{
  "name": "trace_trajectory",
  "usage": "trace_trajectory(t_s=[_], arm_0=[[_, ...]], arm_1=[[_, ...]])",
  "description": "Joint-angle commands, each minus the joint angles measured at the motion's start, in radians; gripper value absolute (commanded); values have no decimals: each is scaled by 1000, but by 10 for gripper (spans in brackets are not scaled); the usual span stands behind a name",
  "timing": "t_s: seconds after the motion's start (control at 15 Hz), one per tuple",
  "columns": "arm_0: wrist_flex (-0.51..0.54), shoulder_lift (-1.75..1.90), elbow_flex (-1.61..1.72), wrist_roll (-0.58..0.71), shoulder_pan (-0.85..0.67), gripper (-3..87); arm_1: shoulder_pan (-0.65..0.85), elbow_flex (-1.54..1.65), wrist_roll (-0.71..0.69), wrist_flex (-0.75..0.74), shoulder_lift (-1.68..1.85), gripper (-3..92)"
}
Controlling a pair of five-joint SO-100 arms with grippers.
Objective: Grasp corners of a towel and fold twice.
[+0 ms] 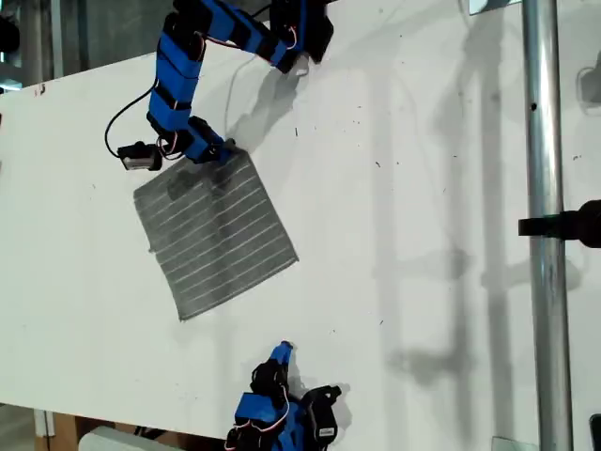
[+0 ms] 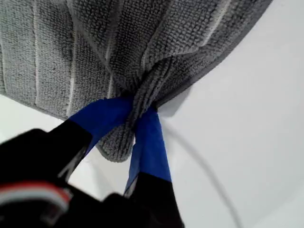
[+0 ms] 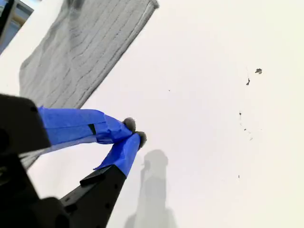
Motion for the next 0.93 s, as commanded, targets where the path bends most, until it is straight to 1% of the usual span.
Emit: trace_trajectory(t_s=[0.0,0.13,0.2,0.33,0.53,0.6,0.67,0.87], arm_0=[[-43,2,-40,-20,0,-21],[-55,-61,-126,-26,-2,-21],[-92,-178,-202,-5,-5,-21],[-172,-586,-459,60,-8,-21],[-173,-1124,-905,202,-21,-21],[-161,-1267,-1035,238,-25,-21],[-127,-1410,-1178,276,-25,-21],[3,-1799,-1628,367,-18,-21]], arm_1=[[-12,-31,2,-14,3,-2],[-17,-31,3,-14,2,-2],[-20,-31,3,-14,2,-2],[-20,-31,3,-14,2,-2],[-20,-31,3,-14,0,-2],[-20,-29,3,-14,0,-2],[-20,-29,3,-14,0,-2],[-17,-29,6,-15,0,-2]])
